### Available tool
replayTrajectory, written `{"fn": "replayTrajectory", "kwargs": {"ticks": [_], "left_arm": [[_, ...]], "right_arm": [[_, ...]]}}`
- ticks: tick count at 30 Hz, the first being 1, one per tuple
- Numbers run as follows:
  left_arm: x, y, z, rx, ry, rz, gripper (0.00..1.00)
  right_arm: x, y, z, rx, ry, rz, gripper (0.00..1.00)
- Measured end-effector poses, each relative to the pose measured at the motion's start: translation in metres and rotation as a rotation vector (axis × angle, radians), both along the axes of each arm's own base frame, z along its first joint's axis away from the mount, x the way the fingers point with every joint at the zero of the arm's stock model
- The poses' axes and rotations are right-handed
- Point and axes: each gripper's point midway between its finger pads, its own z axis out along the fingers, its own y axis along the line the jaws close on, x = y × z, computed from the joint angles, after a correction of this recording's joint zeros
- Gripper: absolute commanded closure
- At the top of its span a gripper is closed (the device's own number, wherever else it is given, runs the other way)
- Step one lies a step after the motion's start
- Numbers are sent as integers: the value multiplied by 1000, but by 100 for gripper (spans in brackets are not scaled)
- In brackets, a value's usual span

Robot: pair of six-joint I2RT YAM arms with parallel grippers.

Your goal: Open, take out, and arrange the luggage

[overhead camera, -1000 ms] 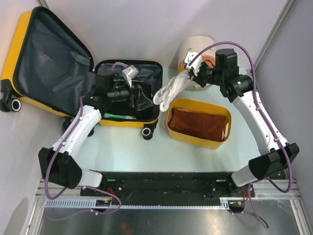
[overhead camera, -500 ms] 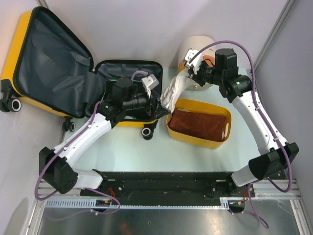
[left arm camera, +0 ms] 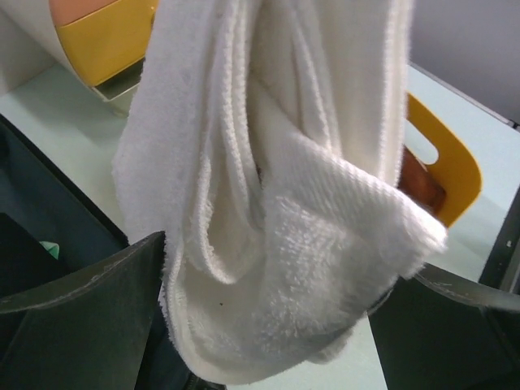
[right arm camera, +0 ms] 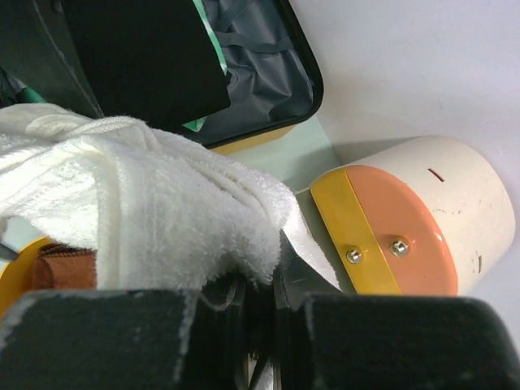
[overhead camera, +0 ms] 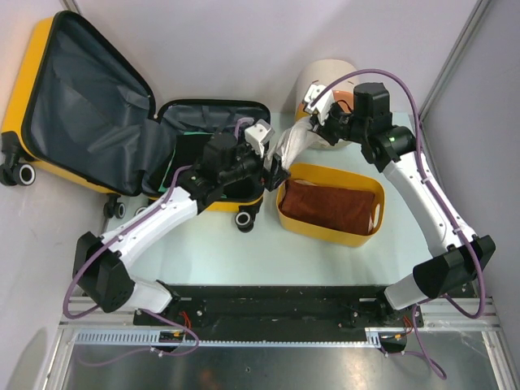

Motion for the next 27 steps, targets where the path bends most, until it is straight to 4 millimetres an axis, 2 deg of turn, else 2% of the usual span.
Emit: {"fn": "replayTrajectory", "kwargs": {"ticks": [2,3,5,6,8,9,14,20,23,25,27], "left_arm": [[6,0,-8,21,3,19,29],[7,0,-11,26,4,24,49],[12,0,-14,45,-7,29,66],[14,0,-14,54,-17,26,77],[17,-1,-9,65,-47,8,90],[19,-2,-6,65,-59,2,100],[34,-17,11,96,-152,-58,100],[60,-41,14,147,-242,-113,100],[51,-51,7,206,-309,-186,100],[41,-57,-6,248,-338,-235,100],[28,-61,-32,304,-336,-289,100]], "right_arm": [[0,0,0,0,0,0,100],[0,0,-1,-1,1,0,100],[0,-3,-3,-4,3,-4,100],[0,-7,-5,-6,8,-7,100],[2,-17,-10,-9,18,-14,100],[2,-22,-11,-10,18,-16,100],[1,-55,-19,-19,-6,-4,100],[11,-87,-22,-37,-68,22,100],[6,-96,-32,-63,-70,67,100],[-3,-101,-53,-92,-43,94,100],[-18,-104,-83,-119,11,121,100]]}}
